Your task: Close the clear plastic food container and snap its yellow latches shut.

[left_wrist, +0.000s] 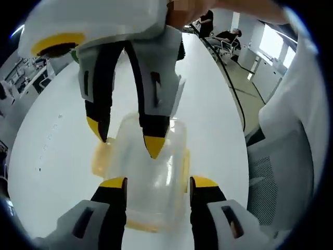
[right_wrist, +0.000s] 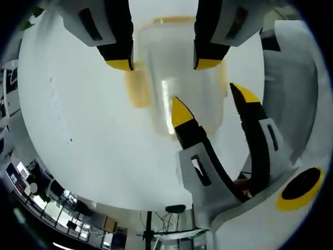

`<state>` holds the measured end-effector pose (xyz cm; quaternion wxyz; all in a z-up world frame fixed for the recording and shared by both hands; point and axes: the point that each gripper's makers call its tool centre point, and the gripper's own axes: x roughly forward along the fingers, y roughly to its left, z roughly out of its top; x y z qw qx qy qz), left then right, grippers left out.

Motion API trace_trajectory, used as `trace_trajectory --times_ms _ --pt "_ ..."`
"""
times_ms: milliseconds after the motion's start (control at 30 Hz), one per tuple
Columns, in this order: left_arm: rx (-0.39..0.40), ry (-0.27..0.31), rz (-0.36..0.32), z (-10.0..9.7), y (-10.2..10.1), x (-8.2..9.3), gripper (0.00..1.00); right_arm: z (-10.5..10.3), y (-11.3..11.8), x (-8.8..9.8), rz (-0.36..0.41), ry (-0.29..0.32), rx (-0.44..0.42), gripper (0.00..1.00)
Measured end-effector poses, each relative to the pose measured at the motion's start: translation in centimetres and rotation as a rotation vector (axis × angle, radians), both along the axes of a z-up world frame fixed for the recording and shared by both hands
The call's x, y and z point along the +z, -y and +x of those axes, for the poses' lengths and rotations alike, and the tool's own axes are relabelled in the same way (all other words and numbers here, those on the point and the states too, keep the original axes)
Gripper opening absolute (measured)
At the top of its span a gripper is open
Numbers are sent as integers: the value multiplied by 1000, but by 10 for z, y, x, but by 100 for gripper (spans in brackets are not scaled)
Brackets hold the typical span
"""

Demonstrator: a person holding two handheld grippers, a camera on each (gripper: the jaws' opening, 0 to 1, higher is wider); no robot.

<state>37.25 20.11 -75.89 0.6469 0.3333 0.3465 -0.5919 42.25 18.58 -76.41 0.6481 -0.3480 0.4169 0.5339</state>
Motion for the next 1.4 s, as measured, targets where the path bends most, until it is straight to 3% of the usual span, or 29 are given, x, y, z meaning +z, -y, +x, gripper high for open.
trace_trajectory --times_ms 367,667,767,1067,1200,1233,1267,1400 --pt "3 64 14 -4 0 -5 52 0 -5 -2 -1 -60 46 45" --pt "30 140 28 0 1 -7 48 -1 -7 -6 -13 -129 78 44" --pt "15 186 55 -1 1 -9 48 -1 -8 -7 -23 -149 96 44" --pt "9 241 105 -1 8 -14 48 -3 -9 -10 -60 -183 138 43" --pt "10 257 108 1 8 -15 45 -4 -9 -12 -89 -204 145 41" --pt "-53 223 94 -8 12 -18 44 -6 -4 -15 -113 -251 116 40" --pt "1 236 99 -1 5 -13 43 -10 -4 -18 -113 -290 133 39" --pt "-3 244 91 -1 8 -18 43 -7 -6 -20 -103 -270 129 39"
